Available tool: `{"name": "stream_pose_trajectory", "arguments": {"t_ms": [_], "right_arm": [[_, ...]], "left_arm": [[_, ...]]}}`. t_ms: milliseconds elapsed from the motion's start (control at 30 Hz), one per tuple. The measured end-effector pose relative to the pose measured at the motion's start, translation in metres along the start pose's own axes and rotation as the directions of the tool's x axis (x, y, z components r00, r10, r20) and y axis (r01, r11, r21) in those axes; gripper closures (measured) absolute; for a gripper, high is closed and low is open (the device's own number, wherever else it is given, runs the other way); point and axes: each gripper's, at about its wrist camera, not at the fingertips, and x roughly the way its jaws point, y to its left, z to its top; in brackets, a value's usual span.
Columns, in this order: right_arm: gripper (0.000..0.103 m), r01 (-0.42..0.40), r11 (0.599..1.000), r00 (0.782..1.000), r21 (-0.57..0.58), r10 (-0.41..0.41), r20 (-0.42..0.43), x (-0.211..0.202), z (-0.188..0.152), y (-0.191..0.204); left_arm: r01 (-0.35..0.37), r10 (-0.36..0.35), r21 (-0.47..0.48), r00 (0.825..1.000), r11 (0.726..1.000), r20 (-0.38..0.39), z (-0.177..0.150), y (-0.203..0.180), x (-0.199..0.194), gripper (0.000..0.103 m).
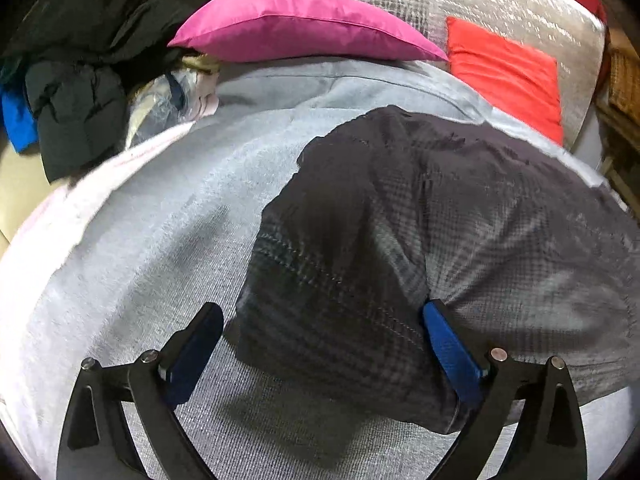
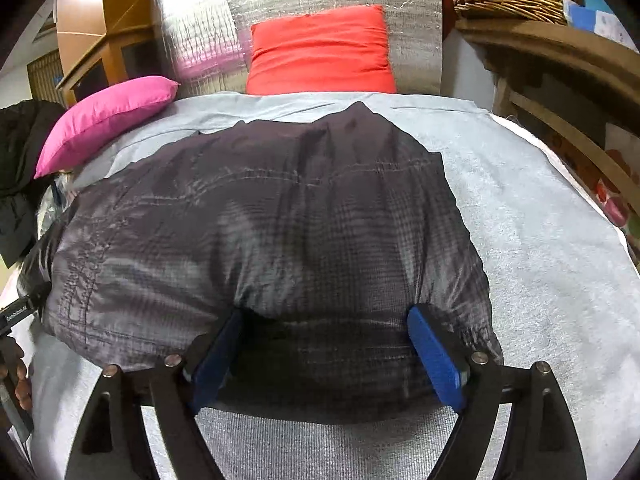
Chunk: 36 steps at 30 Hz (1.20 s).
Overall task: Fold large clothes
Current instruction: 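Press the folded jacket bundle flat with both open tools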
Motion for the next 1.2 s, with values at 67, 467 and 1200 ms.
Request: {"name": "stream_pose_trajectory", "arguments": {"t_ms": [67, 467, 1200], "right_arm": [[0.017, 0.001, 1.0, 1.0, 0.012, -0.001, -0.024, -0.007, 0.006, 0.0], [0.016, -0.011, 0.995, 0.999, -0.096, 0.014, 0.032, -0.005, 0.049, 0.061], [0.012, 0.048, 0.996, 0.996, -0.072, -0.042, 0.083, -0.039, 0.014, 0.045]], "left_arm": [[-0.02, 0.02, -0.018, 1.0, 1.0, 0.014, 0.004, 0.003, -0.016, 0.003], [-0.024, -0.02, 0.217, 0.98, 0.976, 0.198, 0.019, -0.118, -0.062, 0.004], [-0.062, 0.042, 0.141, 0.989, 0.988, 0.144, 0.012, -0.069, -0.065, 0.003]]}}
